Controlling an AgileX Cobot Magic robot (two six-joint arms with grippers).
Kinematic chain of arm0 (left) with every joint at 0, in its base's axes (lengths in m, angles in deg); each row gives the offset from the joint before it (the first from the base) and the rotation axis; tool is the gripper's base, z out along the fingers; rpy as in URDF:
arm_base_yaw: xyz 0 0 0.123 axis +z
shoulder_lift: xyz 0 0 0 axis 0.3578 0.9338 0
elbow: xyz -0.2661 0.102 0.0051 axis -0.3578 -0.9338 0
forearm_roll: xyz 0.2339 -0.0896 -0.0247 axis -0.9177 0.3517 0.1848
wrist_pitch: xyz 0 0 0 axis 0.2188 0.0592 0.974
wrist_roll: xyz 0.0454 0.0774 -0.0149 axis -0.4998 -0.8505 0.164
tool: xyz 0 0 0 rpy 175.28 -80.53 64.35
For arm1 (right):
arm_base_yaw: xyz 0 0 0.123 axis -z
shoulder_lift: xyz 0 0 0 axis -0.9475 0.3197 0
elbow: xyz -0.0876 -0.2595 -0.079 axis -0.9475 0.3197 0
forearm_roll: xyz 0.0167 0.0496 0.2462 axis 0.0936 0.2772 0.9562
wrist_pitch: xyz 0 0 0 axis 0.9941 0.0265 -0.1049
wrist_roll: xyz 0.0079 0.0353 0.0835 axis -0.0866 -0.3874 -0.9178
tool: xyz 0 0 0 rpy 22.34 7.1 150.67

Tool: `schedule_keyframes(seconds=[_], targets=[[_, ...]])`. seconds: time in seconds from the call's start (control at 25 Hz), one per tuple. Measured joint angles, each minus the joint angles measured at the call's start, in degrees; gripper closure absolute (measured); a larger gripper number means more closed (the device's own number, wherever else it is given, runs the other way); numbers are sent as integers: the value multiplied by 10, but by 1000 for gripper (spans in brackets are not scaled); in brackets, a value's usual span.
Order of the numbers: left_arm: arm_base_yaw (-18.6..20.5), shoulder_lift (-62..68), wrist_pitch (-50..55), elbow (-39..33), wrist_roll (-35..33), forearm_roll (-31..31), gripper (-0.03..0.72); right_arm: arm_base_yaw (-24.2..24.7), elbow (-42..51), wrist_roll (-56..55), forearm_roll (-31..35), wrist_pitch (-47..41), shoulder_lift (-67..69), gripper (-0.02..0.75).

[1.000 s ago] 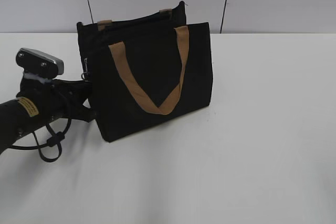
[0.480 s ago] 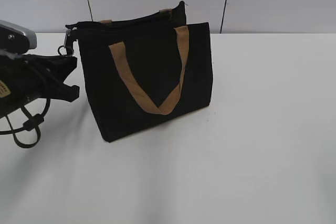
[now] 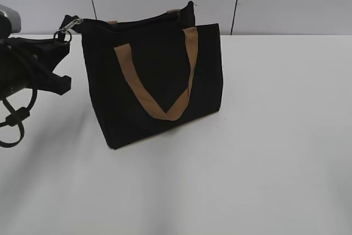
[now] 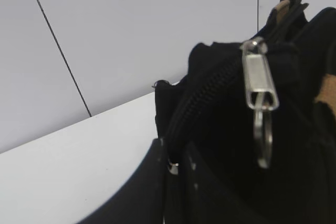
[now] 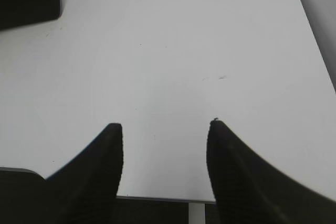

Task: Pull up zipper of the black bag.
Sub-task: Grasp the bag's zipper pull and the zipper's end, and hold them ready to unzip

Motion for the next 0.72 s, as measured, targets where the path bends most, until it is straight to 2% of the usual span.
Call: schedule_keyframes(seconds=[0.28, 0.4, 0.56, 0.72], targets=[[0, -30, 31, 0, -14, -1, 666, 0, 0, 0, 2, 0, 0, 342], [0, -42, 34, 0, -15, -1, 666, 0, 0, 0, 31, 2, 0, 342], [0, -47, 37, 0, -16, -2, 666, 0, -1, 42, 107, 13, 26, 342], [0, -48, 38, 0, -16, -5, 666, 0, -15, 171, 218, 38, 135, 342]])
